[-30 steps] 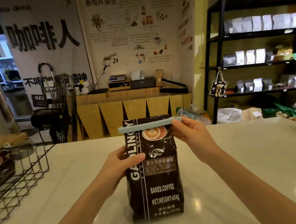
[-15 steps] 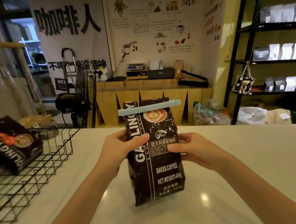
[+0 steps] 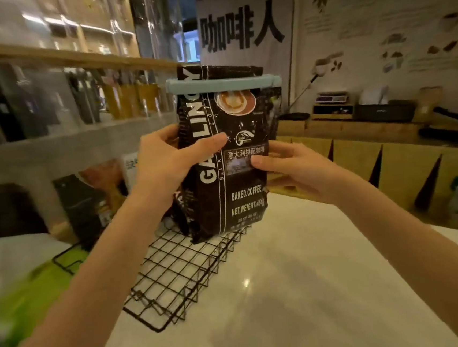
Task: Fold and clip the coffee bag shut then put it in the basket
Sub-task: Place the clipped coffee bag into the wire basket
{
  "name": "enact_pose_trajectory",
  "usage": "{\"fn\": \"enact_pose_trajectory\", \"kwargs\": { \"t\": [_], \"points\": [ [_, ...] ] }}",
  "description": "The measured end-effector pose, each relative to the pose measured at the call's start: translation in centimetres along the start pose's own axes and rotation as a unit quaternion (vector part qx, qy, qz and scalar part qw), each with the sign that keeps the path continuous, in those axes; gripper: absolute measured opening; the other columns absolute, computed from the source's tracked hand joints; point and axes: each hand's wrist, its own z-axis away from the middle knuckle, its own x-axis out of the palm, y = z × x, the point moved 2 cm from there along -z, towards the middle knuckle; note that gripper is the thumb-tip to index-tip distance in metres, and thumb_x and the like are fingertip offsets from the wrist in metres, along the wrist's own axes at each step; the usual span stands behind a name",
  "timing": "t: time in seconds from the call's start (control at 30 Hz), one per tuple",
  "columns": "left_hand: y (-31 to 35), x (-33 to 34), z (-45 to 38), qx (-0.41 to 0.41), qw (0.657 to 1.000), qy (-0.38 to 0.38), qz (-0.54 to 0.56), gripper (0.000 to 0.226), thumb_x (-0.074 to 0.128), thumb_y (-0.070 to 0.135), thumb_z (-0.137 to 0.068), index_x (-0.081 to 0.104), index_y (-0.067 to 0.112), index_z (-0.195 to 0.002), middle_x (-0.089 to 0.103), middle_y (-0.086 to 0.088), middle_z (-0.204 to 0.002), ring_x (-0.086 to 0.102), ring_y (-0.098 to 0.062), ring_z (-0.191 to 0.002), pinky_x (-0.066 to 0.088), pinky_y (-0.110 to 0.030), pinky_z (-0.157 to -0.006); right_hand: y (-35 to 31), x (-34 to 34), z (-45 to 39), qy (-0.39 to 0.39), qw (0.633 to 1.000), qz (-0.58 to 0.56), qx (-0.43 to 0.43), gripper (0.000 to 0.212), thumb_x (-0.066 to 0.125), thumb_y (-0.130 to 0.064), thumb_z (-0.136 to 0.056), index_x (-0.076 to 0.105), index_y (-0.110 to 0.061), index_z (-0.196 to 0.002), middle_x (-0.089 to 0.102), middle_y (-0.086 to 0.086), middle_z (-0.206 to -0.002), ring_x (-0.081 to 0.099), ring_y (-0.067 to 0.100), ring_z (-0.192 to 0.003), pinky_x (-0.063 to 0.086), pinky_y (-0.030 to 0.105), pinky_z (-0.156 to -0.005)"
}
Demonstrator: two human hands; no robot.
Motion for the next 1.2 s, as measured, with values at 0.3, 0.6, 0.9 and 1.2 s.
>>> {"fn": "enact_pose_trajectory", "kwargs": {
  "t": [0.3, 0.6, 0.9, 1.2],
  "points": [
    [-6.6, -8.6, -1.3, -0.012, 0.987, 0.136, -0.089, 0.032, 0.079, 0.027, -0.061, 0.059, 0.037, -0.083, 0.067, 0.017, -0.085, 0.066, -0.002, -0.081, 0.053, -0.023, -0.069, 2.7, 8.8, -9.6, -0.119, 0.992, 0.032, 0.028, 0.029, 0.064, -0.017, -0.081, 0.056, -0.023, -0.108, 0.065, -0.005, -0.106, 0.062, 0.009, -0.098, 0.052, 0.026, -0.086],
    [-12.4, -13.2, -1.1, -0.103, 0.973, 0.164, -0.124, 0.044, 0.077, 0.028, -0.065, 0.054, 0.027, -0.103, 0.063, 0.014, -0.09, 0.064, -0.012, -0.09, 0.052, -0.028, -0.07, 6.6, 15.6, -14.1, -0.144, 0.983, -0.006, 0.11, 0.024, 0.056, 0.003, -0.077, 0.056, -0.015, -0.093, 0.063, 0.006, -0.099, 0.059, 0.025, -0.103, 0.048, 0.042, -0.095],
    [-13.8, -14.6, -0.9, -0.16, 0.966, 0.163, -0.12, 0.05, 0.075, 0.031, -0.067, 0.051, 0.026, -0.11, 0.062, 0.005, -0.103, 0.062, -0.019, -0.098, 0.052, -0.037, -0.084, 7.4, 16.8, -15.1, -0.167, 0.976, -0.002, 0.138, 0.019, 0.055, -0.001, -0.08, 0.053, -0.016, -0.093, 0.06, 0.005, -0.098, 0.058, 0.019, -0.093, 0.05, 0.038, -0.09],
    [-13.6, -15.5, -0.8, -0.173, 0.96, 0.164, -0.146, 0.049, 0.075, 0.032, -0.068, 0.053, 0.023, -0.11, 0.065, -0.001, -0.112, 0.062, -0.021, -0.102, 0.051, -0.037, -0.086, 7.4, 17.7, -15.7, -0.194, 0.966, -0.006, 0.173, 0.031, 0.055, -0.006, -0.081, 0.05, -0.013, -0.11, 0.06, 0.008, -0.112, 0.057, 0.022, -0.103, 0.049, 0.035, -0.086]
  ]
}}
